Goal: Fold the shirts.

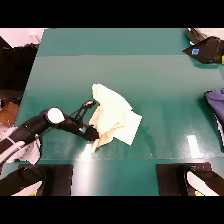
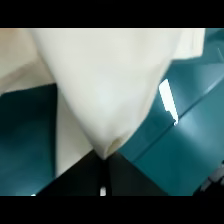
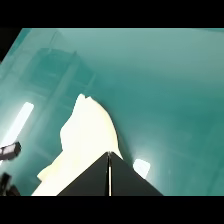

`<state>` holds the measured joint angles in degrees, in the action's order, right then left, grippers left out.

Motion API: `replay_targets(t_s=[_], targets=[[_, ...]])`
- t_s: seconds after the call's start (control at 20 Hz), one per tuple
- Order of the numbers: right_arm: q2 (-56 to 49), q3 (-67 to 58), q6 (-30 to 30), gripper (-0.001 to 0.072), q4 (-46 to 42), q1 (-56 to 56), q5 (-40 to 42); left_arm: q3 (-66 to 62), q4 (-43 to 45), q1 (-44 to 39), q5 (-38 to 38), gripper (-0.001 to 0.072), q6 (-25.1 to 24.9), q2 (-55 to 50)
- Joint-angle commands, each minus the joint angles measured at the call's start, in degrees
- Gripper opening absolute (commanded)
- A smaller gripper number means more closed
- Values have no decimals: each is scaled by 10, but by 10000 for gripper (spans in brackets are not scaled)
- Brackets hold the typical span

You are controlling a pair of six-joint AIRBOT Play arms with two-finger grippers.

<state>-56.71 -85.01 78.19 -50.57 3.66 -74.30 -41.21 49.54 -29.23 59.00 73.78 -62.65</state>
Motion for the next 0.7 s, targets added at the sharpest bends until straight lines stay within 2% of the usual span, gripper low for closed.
replay_targets(t_s=[0.0, 0.1, 0.15, 0.2, 0.25, 0.5, 0.65], targets=[[0, 41, 0, 21, 21, -3, -38, -129, 153, 42, 157, 22, 31, 42], [0, 105, 0, 35, 37, -16, -41, -213, 240, 77, 195, 22, 43, 82], [0, 142, 0, 176, 45, -26, -33, -251, 273, 91, 200, 23, 43, 98], [0, 183, 0, 393, 45, -42, -17, -279, 295, 103, 199, 23, 43, 111], [0, 227, 0, 435, 45, -61, 5, -299, 309, 111, 197, 23, 43, 120], [-8, 408, 0, 436, 45, -143, 139, -324, 333, 118, 199, 23, 43, 119], [-59, 440, -17, 435, 55, -183, 161, -324, 332, 118, 201, 23, 43, 119]])
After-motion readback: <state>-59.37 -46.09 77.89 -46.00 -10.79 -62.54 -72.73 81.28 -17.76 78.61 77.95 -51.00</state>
